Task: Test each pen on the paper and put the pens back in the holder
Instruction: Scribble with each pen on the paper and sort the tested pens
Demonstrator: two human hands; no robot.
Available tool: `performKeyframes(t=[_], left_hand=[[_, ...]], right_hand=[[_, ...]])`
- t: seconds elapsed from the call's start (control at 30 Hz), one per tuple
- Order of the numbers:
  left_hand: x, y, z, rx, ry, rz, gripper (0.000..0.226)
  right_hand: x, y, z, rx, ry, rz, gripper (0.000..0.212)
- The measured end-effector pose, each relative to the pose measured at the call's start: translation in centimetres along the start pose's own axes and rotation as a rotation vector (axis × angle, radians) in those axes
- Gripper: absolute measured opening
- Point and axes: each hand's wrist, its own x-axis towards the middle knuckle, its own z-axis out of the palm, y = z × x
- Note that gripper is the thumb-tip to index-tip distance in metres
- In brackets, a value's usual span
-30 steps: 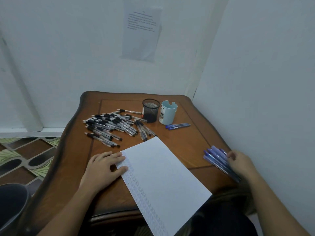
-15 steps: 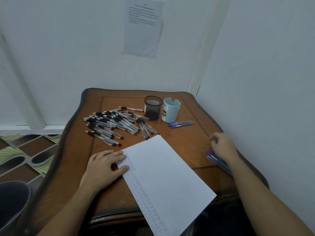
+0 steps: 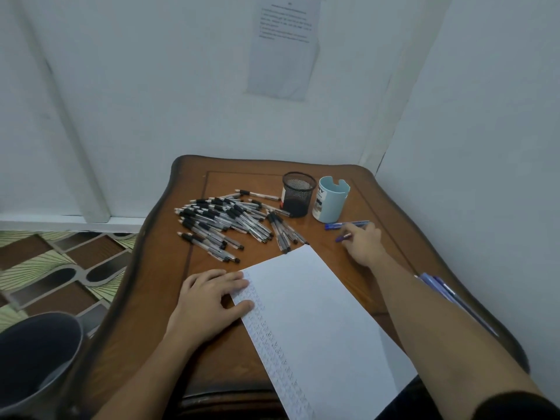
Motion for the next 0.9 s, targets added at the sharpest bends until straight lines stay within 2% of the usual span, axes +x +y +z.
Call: performKeyframes(t=[0.07,0.13,0.2,0.3,0.4,0.53,0.63,0.7,0.73,0.8,0.87,0.9], left_hand=[[0.0,0.1,-0.1,0.005,-0.001,-0.005,0.075],[-0.1,0.2,0.0,-0.01,0.005,-0.003,0.074],[-0.1,0.2,-0.1,-0.02,0.005,-0.004,0.075],[-0.1,0.2,-0.1,-0.013,-0.002,-0.001,0.082],[-0.1,0.2,-0.1,-0.014,-0.004,-0.007,0.082],[-0.2,0.4,-0.2,-0.022,-0.02,-0.013,0.073],[-0.3,0.7,-0.4,-0.02,-0.026,-0.02,0.065],[-0.3,0.6,-0.4,-0.033,-0.016,-0.016,0.068],[-0.3,0.5,-0.4,-0.037,-0.014,-0.014,0.069],[-0.2,0.4,-0.3,-0.043,-0.012,-0.012,0.07],[-0.2,0.4,-0.3,-0.037,-0.02,-0.013,0.068],[-0.3,0.4,-0.4,-0.033,-0.026,-0.017,0.064]], right_hand=[[-0.7,0.3,-0.1,-0.107,0.039,-0.033,0.006],[-1.5,0.6,-0.2,-0.284,0.058,-0.135,0.012],[-2.5,0.3,-0.4,-0.256,0.105,-0.233,0.012],[-4.9,-1.1,-1.0,0.149,0.157,-0.247,0.019],[-7.1,-2.7,-1.6,0.455,0.093,-0.257,0.031],[-9.0,-4.0,-1.2,0.584,0.05,-0.302,0.004],[-10.0,-5.0,-0.8,0.756,0.073,-0.284,0.012],[-10.5,-5.6,-0.7,0.95,0.07,-0.241,0.006],[-10.8,-6.0,-0.6,1.078,0.061,-0.212,0.014],[-11.4,-6.7,0.1,1.304,0.001,-0.111,0.045],[-12.3,-7.4,1.0,1.383,-0.094,-0.029,0.065],[-12.7,-7.5,1.7,1.379,-0.141,-0.011,0.068]])
